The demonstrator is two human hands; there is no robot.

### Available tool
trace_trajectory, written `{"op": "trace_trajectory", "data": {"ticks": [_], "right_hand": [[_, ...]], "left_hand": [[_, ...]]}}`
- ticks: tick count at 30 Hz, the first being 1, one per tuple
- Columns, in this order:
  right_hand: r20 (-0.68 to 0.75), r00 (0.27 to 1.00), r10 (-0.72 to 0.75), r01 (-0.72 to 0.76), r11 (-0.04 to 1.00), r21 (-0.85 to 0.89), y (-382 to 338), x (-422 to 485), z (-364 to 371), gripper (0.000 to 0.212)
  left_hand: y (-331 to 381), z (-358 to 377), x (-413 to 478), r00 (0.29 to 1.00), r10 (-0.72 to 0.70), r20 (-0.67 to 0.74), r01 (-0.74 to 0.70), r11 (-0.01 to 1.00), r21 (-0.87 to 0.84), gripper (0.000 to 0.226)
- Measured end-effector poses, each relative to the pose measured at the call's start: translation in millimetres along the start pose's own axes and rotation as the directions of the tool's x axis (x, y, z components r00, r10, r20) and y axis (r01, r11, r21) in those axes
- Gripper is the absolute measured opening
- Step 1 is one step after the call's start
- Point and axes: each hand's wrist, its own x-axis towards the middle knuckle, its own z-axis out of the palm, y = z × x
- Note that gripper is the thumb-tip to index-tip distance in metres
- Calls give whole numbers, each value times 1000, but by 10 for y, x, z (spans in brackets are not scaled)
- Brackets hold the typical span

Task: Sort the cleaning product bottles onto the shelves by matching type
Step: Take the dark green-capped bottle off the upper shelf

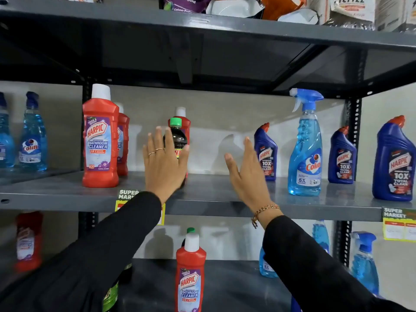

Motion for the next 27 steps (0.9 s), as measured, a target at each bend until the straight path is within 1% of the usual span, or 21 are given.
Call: {"op": "trace_trajectory", "data": {"ticks": [1,2,3,4,5,6,7,8,9,10,12,15,17,18,20,23,25,27], "right_hand": [[83,992,92,-102,987,127,-21,39,88,67],[188,973,131,-164,971,174,-63,65,155,65],[263,949,177,-231,954,193,-95,109,259,64],[337,920,199,-274,943,189,-141,149,368,62],[411,885,220,-307,939,158,-182,190,494,61],[478,847,234,-331,935,129,-228,209,599,58],[526,819,230,-338,934,117,-271,243,702,53],[554,802,223,-339,934,115,-316,279,810,45],[564,796,220,-339,934,114,-354,302,889,36],[560,799,221,-336,936,109,-373,329,959,33],[529,816,231,-335,936,110,-399,353,1019,32],[466,858,216,-318,936,151,-456,273,868,30],[383,911,153,-244,948,203,-474,153,686,28],[322,940,111,-190,956,225,-474,70,573,28],[205,978,29,-89,953,291,-474,-134,323,27],[112,993,-42,3,944,329,-448,-516,-38,31],[93,995,-48,10,928,372,-382,-762,-181,36],[103,995,-16,-29,905,424,-253,-995,-236,42]], "left_hand": [[-34,7,98,982,-171,76,180,974,-136,67],[-48,-37,174,956,-263,128,285,934,-213,67],[-93,-35,287,924,-329,193,374,881,-290,67],[-125,-68,377,897,-351,269,431,831,-352,66],[-171,-70,437,879,-358,315,463,799,-385,64],[-173,-93,449,852,-354,386,505,752,-424,60],[-203,-96,479,840,-336,427,519,727,-449,55],[-209,-121,476,827,-313,467,534,699,-476,48],[-230,-124,471,825,-301,478,533,696,-481,43],[-252,-132,467,819,-296,492,541,683,-490,41],[-261,-168,440,853,-271,446,492,704,-513,39],[-121,-279,318,941,-169,293,308,787,-535,37],[54,-379,179,982,-116,148,175,858,-484,38],[137,-407,92,992,-97,77,122,876,-468,40],[273,-434,-96,998,-61,-32,37,868,-496,45],[510,-465,-458,991,-7,-135,-63,858,-510,49],[638,-473,-696,985,32,-167,-114,855,-507,51],[718,-415,-956,986,52,-157,-127,844,-522,53]]}}
